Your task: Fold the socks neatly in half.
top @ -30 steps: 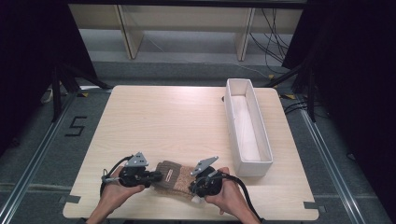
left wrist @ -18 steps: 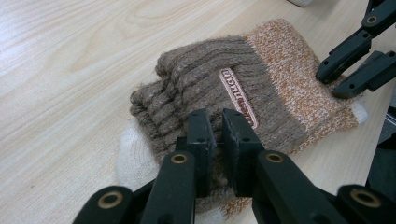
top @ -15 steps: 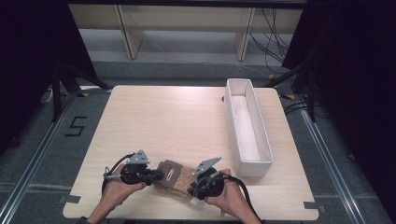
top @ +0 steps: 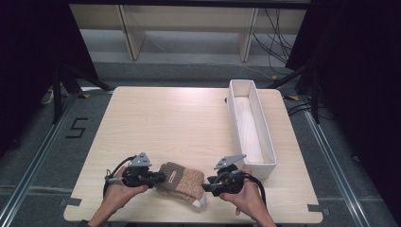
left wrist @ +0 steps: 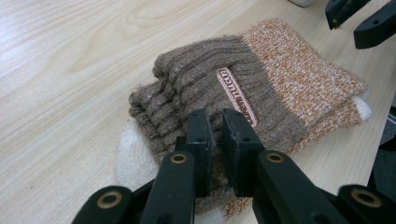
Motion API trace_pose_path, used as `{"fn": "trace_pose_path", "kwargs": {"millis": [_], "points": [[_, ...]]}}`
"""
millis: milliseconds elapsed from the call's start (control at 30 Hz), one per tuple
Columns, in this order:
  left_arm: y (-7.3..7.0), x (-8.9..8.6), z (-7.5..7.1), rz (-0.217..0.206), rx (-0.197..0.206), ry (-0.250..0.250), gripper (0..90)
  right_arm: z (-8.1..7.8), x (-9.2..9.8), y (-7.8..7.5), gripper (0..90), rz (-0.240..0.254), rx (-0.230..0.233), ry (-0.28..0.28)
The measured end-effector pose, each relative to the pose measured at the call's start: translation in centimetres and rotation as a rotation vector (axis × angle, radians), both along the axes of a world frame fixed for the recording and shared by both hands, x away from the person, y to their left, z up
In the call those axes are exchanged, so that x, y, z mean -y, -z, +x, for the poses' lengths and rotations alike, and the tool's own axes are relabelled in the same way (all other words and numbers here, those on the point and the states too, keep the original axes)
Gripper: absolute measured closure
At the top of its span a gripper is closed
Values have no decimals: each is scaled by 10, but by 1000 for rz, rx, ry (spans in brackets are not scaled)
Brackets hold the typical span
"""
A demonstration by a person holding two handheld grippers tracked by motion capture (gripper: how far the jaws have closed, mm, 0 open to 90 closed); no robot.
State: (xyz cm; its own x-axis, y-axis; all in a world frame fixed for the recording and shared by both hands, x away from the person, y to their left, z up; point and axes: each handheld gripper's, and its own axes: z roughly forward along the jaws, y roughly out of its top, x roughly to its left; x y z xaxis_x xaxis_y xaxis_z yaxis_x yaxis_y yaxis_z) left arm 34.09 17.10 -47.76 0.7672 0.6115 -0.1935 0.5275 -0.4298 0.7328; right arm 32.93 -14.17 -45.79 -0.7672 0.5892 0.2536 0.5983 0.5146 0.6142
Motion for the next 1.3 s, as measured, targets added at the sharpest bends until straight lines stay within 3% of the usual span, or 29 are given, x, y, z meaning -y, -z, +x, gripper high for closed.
{"fn": "trace_pose_path", "kwargs": {"millis": [133,167,267,300,400,467,533,667,700,800,900,933,967,1067,1100,1167,1300], "points": [[0,0,-3,5,1,-4,810,-1,-1,8,622,-2,-14,-9],[-1,1,-5,11,10,0,810,-2,-2,10,622,0,-13,10],[-3,1,-8,43,23,7,810,1,-2,14,622,1,-30,-18],[-2,3,-10,26,19,-9,810,2,-1,15,622,8,-37,-19],[-2,0,-8,46,23,3,810,-2,-2,13,624,3,-45,1],[-1,1,-8,20,18,-7,811,-9,-4,8,629,-28,-19,-27],[-1,2,-8,23,21,-5,811,-16,-8,6,635,-10,-37,-71],[-2,1,-9,39,23,5,812,-26,-16,12,646,-62,-35,-101],[-1,2,-10,21,21,-12,814,-26,-18,14,660,-76,-12,-114],[-2,0,-9,35,19,6,817,-28,-21,13,687,-108,6,-108],[-1,1,-11,15,8,-7,818,-27,-22,15,691,-124,9,-102],[-1,-1,-11,30,18,11,818,-25,-23,16,692,-135,28,-107],[-1,0,-13,16,13,-5,818,-24,-23,17,693,-142,31,-110],[-3,-3,-19,24,19,9,818,-17,-22,16,696,-152,48,-112],[-4,-5,-22,33,13,19,818,-15,-22,15,696,-153,33,-92],[-3,-5,-27,4,12,0,818,-9,-20,15,696,-153,25,-78],[-3,-8,-31,-7,13,1,818,-1,-21,14,696,-153,22,-85]]}}
